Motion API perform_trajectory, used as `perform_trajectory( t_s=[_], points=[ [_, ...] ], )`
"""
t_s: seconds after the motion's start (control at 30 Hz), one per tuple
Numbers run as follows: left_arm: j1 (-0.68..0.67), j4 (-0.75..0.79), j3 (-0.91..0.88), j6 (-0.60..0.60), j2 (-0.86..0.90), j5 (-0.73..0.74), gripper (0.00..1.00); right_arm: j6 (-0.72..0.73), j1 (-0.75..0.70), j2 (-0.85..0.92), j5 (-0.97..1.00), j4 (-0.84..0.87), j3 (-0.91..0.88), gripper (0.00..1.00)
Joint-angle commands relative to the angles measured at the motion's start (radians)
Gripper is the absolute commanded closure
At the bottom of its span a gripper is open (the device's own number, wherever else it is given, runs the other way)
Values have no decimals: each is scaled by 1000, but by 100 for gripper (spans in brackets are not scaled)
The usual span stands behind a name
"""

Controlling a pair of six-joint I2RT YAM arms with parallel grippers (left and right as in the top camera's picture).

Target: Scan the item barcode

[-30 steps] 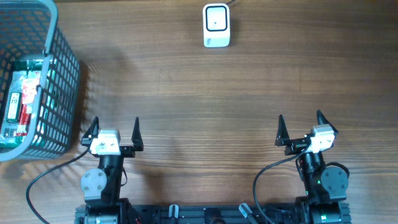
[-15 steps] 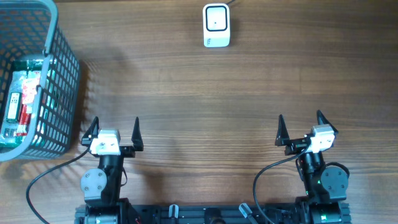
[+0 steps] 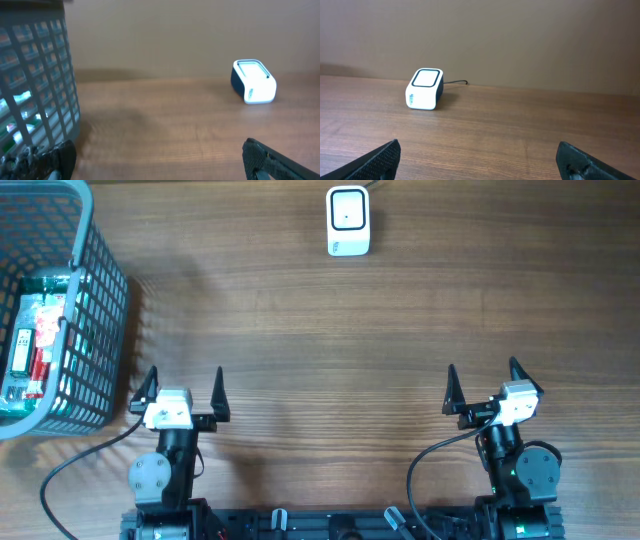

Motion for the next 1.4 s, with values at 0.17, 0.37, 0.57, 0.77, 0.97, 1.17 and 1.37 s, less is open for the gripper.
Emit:
perform_trajectory(
  t_s=[0.17, 0.37, 0.57, 0.77, 0.97, 1.17, 1.37],
  points=[
    [4, 16, -2, 25, -3, -12, 0, -17, -4, 4, -8, 2, -1, 0],
    [5, 62, 36, 9, -3, 117, 0, -18, -4, 4, -7, 2, -1, 0],
    [5, -205, 369, -95, 71, 96, 0, -18, -4, 4, -7, 2, -1, 0],
    [5, -692, 990, -117, 461, 74, 0, -18, -4, 4, -7, 2, -1, 0],
    [5, -1200, 1687, -116, 999, 74, 0, -18, -4, 4, -7, 2, -1, 0],
    [5, -1190, 1998, -88, 1291, 73, 0, -18, -4, 4, -7, 2, -1, 0],
    [61, -1126, 2046, 19, 1390, -183, 0, -18, -4, 4, -7, 2, -1, 0]
  ],
)
